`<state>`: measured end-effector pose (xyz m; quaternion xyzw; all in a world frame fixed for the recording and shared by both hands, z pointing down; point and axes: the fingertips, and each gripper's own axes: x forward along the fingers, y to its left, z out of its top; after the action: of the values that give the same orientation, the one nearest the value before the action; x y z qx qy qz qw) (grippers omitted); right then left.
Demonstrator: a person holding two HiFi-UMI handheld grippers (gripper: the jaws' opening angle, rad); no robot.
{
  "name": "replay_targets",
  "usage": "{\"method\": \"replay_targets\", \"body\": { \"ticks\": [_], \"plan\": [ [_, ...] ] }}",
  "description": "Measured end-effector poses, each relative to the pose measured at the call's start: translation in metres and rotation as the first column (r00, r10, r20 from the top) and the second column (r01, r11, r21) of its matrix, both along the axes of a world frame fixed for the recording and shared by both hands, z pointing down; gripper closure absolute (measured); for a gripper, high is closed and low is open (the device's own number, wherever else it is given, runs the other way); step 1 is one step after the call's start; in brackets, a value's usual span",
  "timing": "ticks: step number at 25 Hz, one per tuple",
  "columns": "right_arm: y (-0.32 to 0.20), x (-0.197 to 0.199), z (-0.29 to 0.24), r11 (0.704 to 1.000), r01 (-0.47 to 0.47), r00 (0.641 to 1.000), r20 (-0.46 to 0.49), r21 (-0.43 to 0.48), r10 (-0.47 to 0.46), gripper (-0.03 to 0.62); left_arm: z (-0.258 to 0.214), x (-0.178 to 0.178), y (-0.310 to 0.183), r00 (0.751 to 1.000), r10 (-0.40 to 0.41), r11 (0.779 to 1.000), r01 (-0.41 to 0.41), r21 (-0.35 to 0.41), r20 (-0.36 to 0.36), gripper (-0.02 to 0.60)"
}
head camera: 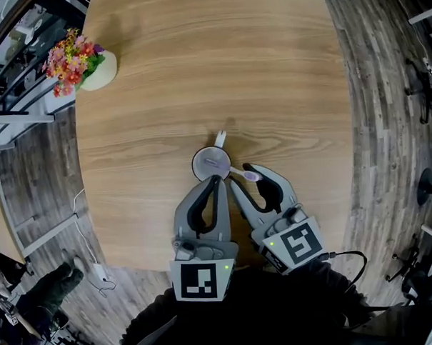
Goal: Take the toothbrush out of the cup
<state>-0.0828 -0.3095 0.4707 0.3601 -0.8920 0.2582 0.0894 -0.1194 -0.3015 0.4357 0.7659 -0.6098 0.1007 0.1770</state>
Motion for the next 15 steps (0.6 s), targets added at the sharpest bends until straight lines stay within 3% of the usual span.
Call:
{"method": "replay_targets", "body": {
  "ticks": [15],
  "plan": [
    [-0.013, -0.008, 0.0, 0.999, 0.02, 1.0, -0.015, 0.028, -0.02, 0.563, 0.006, -0.013, -0.007, 0.998, -0.06, 0.998, 0.06, -0.016, -0.007, 0.574]
  ]
}}
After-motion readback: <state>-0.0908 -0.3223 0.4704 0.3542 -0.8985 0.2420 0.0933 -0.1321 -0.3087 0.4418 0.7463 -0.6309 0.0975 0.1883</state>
